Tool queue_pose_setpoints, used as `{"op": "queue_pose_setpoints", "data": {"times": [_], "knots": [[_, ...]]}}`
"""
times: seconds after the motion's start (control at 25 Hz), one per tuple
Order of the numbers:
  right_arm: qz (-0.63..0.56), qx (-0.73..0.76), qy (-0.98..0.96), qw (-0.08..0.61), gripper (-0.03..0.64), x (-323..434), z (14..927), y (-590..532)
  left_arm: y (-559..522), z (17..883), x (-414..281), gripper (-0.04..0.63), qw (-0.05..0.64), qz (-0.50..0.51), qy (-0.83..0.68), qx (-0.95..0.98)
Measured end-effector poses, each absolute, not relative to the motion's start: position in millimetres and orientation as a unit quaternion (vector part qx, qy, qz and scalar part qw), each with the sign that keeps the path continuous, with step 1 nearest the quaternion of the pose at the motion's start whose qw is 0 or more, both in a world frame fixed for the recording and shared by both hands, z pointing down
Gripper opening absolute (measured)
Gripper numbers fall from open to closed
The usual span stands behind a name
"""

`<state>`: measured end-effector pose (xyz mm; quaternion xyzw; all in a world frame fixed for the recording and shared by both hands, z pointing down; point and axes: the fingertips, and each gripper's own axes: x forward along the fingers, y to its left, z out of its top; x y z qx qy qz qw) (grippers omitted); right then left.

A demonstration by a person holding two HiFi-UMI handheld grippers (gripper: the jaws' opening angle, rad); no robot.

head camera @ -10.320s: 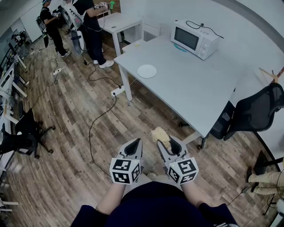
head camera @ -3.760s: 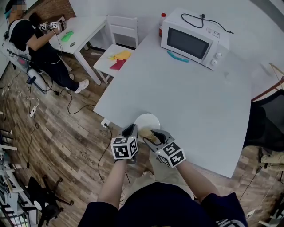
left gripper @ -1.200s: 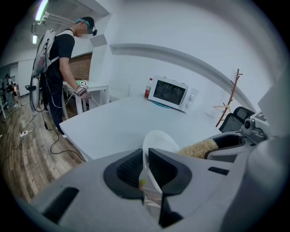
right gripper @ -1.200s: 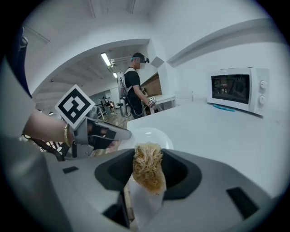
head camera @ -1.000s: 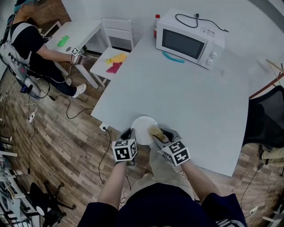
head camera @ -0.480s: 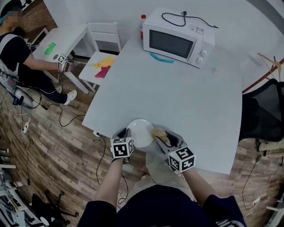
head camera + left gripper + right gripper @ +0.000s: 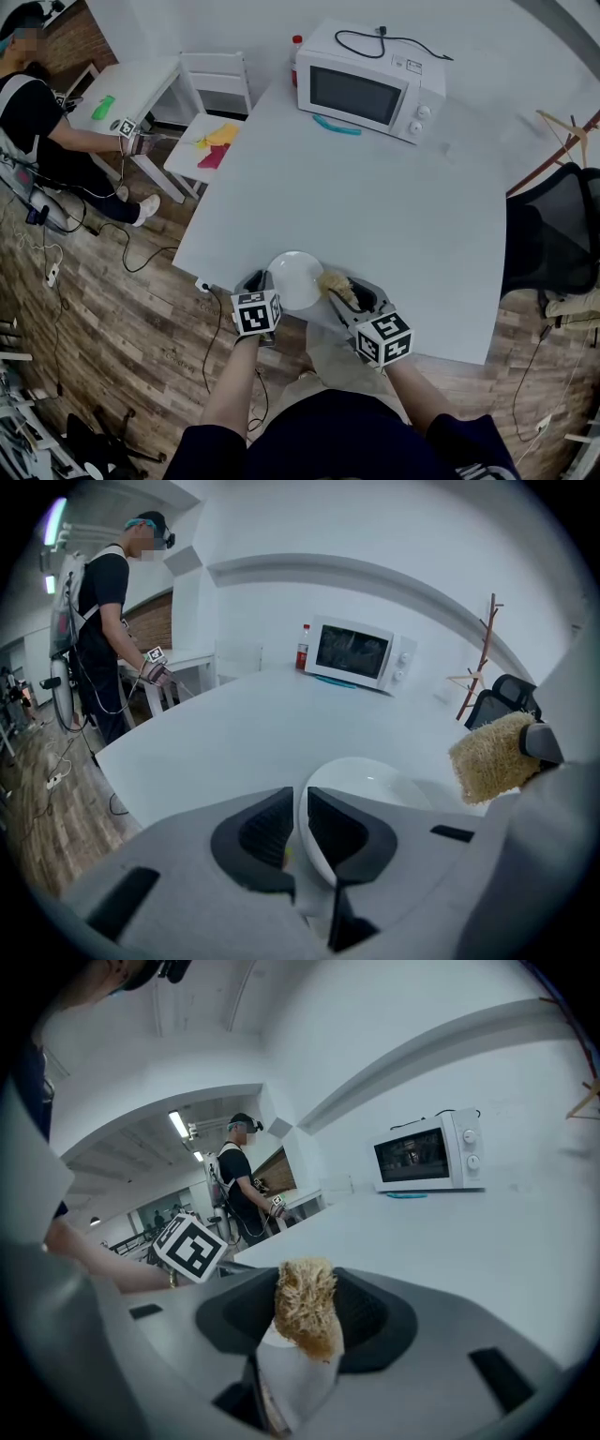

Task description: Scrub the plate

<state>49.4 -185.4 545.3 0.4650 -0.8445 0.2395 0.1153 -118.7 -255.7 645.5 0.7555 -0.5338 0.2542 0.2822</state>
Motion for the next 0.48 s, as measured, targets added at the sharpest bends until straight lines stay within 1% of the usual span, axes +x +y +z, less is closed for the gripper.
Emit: {"op": "queue_pose_setpoints", "data": {"times": [0.2,0.48], "knots": [[0.227,0.461,-0.852,0.101,0.181,44.9,526.8,-170.4,-230.6,610.7,-125.3,0.046,0.275,0.226,-0.548,0.757],[0.214,0.455,-0.861,0.083,0.181,26.0,503.0,-124.6,-167.0,559.5,-124.1,0.043,0.268,0.174,-0.554,0.769]]}}
